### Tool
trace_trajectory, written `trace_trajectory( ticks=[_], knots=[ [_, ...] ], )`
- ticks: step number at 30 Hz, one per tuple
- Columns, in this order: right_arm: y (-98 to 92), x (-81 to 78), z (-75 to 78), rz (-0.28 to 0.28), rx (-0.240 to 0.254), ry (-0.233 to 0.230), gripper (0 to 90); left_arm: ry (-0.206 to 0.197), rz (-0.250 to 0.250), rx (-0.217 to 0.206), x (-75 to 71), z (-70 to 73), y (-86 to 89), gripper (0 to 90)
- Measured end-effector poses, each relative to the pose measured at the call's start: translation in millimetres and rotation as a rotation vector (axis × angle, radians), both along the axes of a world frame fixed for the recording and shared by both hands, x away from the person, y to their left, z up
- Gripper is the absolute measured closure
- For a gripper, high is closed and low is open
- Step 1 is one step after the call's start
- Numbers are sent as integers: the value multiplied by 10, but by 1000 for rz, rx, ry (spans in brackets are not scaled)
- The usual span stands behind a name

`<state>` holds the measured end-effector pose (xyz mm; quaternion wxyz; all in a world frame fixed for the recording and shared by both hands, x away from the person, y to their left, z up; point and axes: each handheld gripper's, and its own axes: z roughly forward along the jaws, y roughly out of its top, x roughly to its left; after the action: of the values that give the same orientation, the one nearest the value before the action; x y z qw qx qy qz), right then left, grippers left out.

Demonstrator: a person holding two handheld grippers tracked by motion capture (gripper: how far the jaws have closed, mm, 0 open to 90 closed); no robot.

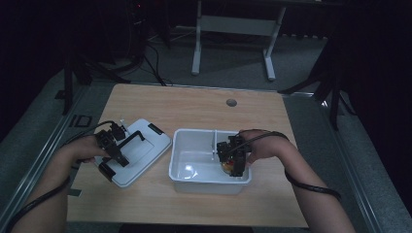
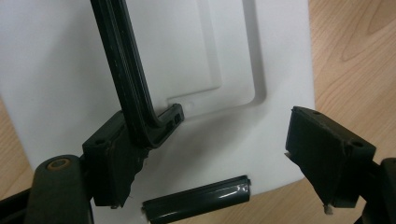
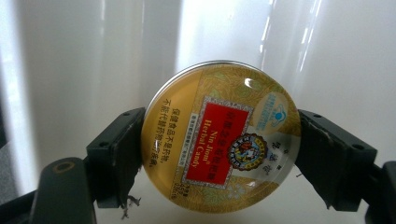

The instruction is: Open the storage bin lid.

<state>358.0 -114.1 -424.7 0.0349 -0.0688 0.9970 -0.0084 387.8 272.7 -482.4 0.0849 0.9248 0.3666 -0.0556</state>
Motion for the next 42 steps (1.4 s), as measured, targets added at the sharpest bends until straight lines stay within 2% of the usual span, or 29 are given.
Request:
trace_trajectory(
  ticks=[1, 9, 21, 25, 26, 29, 32, 38, 42],
  knots=[
    [11, 30, -79, -5, -5, 6, 206, 0, 1, -1, -1, -3, 2, 198],
    [29, 78, -285, -23, -42, 13, 206, -4, -4, 5, -8, 0, 3, 198],
    [49, 84, -485, -52, -83, 32, 206, -8, -10, 7, -7, 2, -19, 199],
    [65, 92, -532, -57, -95, 25, 206, -9, -9, 2, -10, 3, -18, 198],
    [78, 103, -571, -61, -106, 8, 206, -9, -13, 2, -10, 1, -19, 198],
    [80, 115, -579, -71, -106, 6, 206, -7, -11, 2, -10, 0, -21, 199],
    [68, 139, -598, -72, -97, 35, 204, -8, -11, 1, -2, 7, -19, 198],
    [54, 156, -585, -107, -90, 34, 176, -7, -11, 1, -2, 10, -20, 198],
    [41, 159, -527, -117, -60, 30, 166, -8, -12, 2, -2, 9, -30, 198]
  ],
)
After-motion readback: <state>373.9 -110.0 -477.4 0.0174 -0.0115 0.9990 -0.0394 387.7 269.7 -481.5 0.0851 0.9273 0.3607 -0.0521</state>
